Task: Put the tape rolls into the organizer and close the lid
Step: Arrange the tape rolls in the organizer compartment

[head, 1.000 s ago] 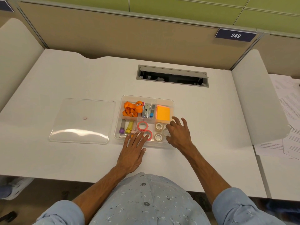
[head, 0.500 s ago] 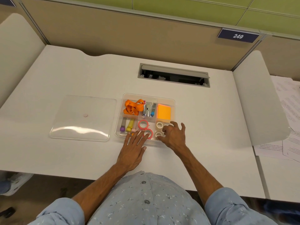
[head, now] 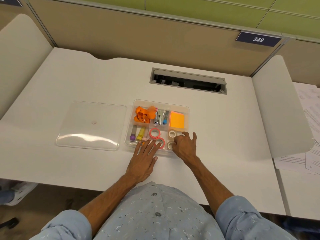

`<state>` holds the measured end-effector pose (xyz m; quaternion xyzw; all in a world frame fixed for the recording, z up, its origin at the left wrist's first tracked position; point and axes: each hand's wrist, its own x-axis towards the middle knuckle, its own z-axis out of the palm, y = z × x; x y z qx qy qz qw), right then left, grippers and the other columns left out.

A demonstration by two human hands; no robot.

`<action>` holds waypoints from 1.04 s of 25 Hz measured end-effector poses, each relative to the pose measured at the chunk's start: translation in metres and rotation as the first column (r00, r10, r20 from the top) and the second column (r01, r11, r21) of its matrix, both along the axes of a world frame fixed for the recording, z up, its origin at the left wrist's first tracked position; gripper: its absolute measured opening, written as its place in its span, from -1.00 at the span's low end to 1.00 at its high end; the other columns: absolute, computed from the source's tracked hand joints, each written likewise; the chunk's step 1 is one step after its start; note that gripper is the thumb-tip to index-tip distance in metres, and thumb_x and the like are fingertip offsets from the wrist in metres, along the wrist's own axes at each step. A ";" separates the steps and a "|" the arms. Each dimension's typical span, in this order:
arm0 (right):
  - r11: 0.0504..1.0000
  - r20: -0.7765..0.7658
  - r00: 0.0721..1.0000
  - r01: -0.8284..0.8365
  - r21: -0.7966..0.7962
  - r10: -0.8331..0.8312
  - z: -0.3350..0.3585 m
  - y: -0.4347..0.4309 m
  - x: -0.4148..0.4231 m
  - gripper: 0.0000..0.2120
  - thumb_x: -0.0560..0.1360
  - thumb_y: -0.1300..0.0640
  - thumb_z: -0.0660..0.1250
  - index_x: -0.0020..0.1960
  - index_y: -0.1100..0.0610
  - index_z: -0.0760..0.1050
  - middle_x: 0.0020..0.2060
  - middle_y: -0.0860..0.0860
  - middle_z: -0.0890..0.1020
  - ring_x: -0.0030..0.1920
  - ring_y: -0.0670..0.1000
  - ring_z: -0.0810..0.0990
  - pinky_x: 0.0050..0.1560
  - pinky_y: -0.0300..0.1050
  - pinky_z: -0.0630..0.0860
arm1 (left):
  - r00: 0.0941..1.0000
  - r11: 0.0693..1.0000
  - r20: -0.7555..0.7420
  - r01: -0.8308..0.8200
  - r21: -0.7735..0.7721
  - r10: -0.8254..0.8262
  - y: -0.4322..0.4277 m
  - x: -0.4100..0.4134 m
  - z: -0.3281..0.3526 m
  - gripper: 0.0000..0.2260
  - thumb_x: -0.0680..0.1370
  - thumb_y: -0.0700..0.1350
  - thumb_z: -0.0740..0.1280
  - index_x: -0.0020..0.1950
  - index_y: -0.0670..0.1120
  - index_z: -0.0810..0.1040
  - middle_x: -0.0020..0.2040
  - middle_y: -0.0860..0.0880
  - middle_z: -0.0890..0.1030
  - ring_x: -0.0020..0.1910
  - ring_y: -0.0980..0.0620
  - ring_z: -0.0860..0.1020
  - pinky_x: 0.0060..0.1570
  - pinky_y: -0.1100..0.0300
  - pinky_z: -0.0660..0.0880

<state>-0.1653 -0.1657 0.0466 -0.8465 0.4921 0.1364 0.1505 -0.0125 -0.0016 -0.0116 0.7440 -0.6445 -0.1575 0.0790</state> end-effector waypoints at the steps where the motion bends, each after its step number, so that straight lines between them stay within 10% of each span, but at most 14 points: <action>1: 1.000 0.000 1.000 -0.001 -0.002 0.001 0.000 0.000 0.000 -0.74 0.66 0.03 0.27 0.14 0.09 0.70 0.19 0.00 0.74 0.60 0.05 0.37 0.71 0.31 -0.05 | 1.000 1.000 0.005 0.001 0.005 -0.001 0.000 0.000 0.000 -0.46 0.77 0.13 0.06 0.72 0.04 0.05 0.75 -0.02 0.08 0.74 -0.06 -0.01 0.72 -0.21 -0.08; 26: 0.999 0.037 0.999 -0.027 -0.028 0.028 0.003 0.001 -0.008 -0.73 0.63 0.07 0.33 0.27 0.05 0.69 0.34 0.01 0.69 0.64 0.05 0.32 0.71 0.27 -0.01 | 1.000 1.000 -0.011 0.006 -0.019 -0.007 0.001 0.001 0.002 -0.46 0.76 0.11 0.11 0.72 0.00 0.11 0.73 -0.07 0.15 0.74 -0.10 0.05 0.71 -0.25 -0.04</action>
